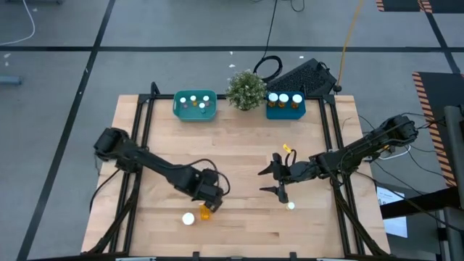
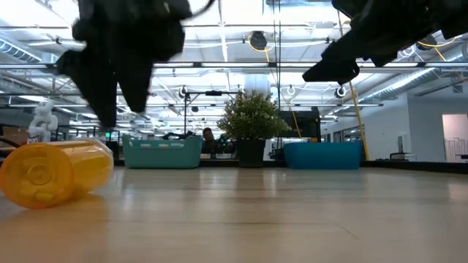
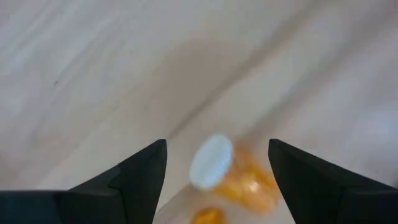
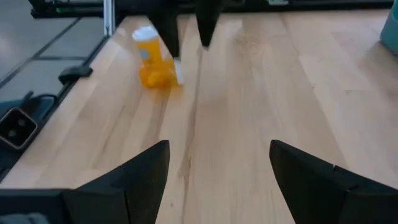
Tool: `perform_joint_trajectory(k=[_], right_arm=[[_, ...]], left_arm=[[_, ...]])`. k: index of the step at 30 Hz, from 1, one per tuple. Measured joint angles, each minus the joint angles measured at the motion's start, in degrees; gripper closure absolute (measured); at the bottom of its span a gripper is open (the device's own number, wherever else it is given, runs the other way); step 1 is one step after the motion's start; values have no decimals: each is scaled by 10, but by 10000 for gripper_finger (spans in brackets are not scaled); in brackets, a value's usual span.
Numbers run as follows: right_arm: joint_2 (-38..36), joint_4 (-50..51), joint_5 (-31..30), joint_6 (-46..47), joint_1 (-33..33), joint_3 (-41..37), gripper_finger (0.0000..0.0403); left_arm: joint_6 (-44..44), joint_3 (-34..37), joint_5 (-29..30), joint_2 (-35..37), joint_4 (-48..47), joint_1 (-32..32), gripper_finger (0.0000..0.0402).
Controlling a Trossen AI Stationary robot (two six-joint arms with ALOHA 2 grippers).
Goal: Pick and place medicine bottles into bin by pill shape (circle, oval)
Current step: Put the big orange pill bottle into the blue bin
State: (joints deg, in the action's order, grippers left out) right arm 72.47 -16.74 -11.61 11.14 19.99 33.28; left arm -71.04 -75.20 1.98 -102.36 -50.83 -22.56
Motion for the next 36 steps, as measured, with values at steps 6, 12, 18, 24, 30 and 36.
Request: perform_joint_trajectory(k=[6, 12, 18, 24, 30, 36], right_arm=[[0, 21, 32, 17, 0, 0, 133], [0, 26, 46, 17, 14, 0, 133], [0, 47, 46, 15, 23, 0, 133], [0, 46, 40, 28, 23, 0, 133], [0, 46, 40, 92, 23, 0, 133], [0, 46, 41, 125, 23, 0, 133]], left_arm=[[274, -1, 19, 50, 2, -37, 121], [535, 0, 51, 52, 33, -57, 121], [740, 0, 37, 52, 68, -47, 122], [930, 0, 25, 39, 58, -45, 122], [1063, 0, 22, 27, 58, -57, 122], [1141, 0, 28, 13, 67, -64, 122]])
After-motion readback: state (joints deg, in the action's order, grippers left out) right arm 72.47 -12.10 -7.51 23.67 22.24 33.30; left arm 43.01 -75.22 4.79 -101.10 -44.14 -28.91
